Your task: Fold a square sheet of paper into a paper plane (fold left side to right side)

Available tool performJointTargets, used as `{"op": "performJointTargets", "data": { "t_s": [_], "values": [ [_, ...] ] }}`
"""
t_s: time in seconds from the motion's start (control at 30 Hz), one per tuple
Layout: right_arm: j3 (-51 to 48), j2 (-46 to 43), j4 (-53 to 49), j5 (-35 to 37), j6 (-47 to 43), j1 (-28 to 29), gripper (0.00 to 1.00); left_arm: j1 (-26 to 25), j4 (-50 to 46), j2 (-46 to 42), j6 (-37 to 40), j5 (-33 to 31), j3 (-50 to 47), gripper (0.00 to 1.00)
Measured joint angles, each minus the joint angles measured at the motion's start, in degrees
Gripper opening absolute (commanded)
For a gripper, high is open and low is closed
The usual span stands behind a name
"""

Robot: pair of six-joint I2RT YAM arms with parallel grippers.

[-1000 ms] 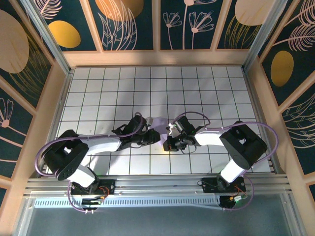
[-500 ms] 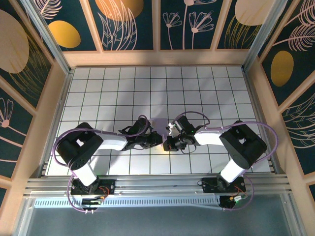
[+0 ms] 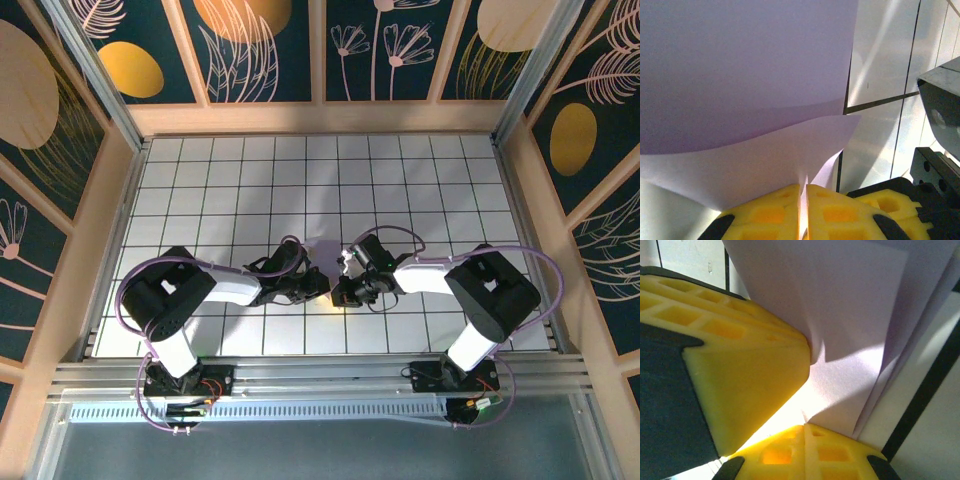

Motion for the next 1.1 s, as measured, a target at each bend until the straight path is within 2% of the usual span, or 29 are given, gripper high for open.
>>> {"op": "performJointTargets", "data": {
  "t_s": [0.23,0.5,0.6,0.77,0.93,1.1],
  "values": [
    [0.20,0.22,-0.37,-0.37,-0.26,-0.09,0.00,1.57,0.02,0.00,-0.17,0.50,-0.02,0.12],
    [0.20,0.22,-0.37,-0.42,-0.26,-0.11,0.00,10.60,-0.70,-0.55,3.21,-0.26,-0.15,0.12],
    [0.20,0.22,-0.37,-0.44,-0.26,-0.11,0.00,12.57,-1.31,-0.87,4.85,-0.83,-0.15,0.12],
    [0.20,0.22,-0.37,-0.46,-0.26,-0.11,0.00,13.57,-3.69,-3.32,7.37,-3.23,-0.72,0.13],
    [0.20,0.22,-0.35,-0.61,-0.26,-0.11,0.00,13.49,-6.45,-10.54,9.84,-4.72,-2.38,0.14],
    [0.20,0.22,-0.35,-0.61,-0.24,-0.11,0.00,9.55,-6.05,-14.19,11.02,-2.91,-2.71,0.13]
  ]
}}
